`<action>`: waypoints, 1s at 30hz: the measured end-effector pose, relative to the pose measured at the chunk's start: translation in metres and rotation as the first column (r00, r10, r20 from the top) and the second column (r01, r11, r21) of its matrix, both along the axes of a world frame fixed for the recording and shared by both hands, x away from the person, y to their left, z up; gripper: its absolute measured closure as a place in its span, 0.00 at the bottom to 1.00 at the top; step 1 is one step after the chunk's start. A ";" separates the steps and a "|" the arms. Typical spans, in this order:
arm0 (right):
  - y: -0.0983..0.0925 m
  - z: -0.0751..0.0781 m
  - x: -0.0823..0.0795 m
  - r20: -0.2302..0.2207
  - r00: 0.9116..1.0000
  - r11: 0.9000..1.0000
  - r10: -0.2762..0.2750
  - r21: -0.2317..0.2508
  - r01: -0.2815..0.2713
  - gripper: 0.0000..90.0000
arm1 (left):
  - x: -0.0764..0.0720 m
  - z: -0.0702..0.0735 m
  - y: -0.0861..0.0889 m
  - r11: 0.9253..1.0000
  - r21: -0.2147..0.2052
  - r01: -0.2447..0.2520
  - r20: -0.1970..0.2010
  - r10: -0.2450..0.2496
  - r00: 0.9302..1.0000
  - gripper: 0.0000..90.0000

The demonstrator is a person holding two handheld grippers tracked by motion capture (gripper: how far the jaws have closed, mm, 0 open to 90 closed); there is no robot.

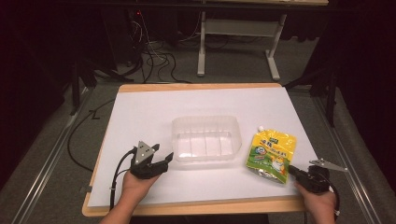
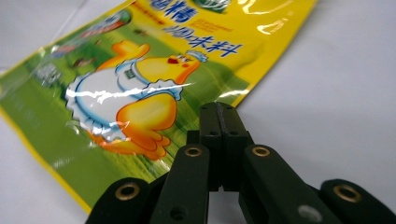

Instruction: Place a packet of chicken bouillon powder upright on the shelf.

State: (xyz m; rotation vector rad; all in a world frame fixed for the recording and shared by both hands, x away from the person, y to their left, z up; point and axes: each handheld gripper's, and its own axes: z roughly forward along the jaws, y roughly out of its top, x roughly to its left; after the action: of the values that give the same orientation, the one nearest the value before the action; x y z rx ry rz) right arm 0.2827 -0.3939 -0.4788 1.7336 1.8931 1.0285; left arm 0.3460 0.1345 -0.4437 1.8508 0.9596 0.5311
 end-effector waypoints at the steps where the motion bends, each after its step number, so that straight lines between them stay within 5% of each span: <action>1: 0.002 0.001 0.001 0.000 1.000 1.000 0.015 -0.020 -0.015 1.00 | 0.000 0.000 0.000 1.000 0.000 -0.002 -0.002 0.002 1.000 0.41; 3: 0.002 0.005 0.001 0.012 1.000 0.999 0.006 -0.044 -0.006 1.00 | 0.000 0.000 0.001 1.000 -0.001 -0.007 -0.002 0.007 1.000 0.41; 5: -0.004 0.012 0.002 0.057 0.998 0.999 -0.030 -0.018 0.031 1.00 | 0.000 0.001 0.005 1.000 -0.003 -0.019 0.003 0.019 1.000 0.41; 14: -0.024 0.019 0.044 0.129 0.986 0.991 -0.109 0.090 0.098 0.66 | -0.007 -0.002 0.021 1.000 -0.003 -0.030 -0.007 0.030 1.000 0.41; 20: -0.043 0.014 0.080 0.091 0.983 0.971 -0.161 0.194 0.141 0.46 | -0.014 -0.004 0.037 0.998 -0.015 -0.062 -0.023 0.062 0.998 0.41; 30: -0.054 0.002 0.111 0.000 0.985 0.954 -0.173 0.250 0.167 0.42 | -0.018 -0.005 0.043 0.997 -0.017 -0.074 -0.030 0.073 0.997 0.41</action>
State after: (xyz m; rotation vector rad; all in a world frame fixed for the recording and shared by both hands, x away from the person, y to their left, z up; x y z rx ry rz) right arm 0.3934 -0.4476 -0.4770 1.9745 1.6227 1.2563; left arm 0.3284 0.1776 -0.4487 1.8174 1.0527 0.5391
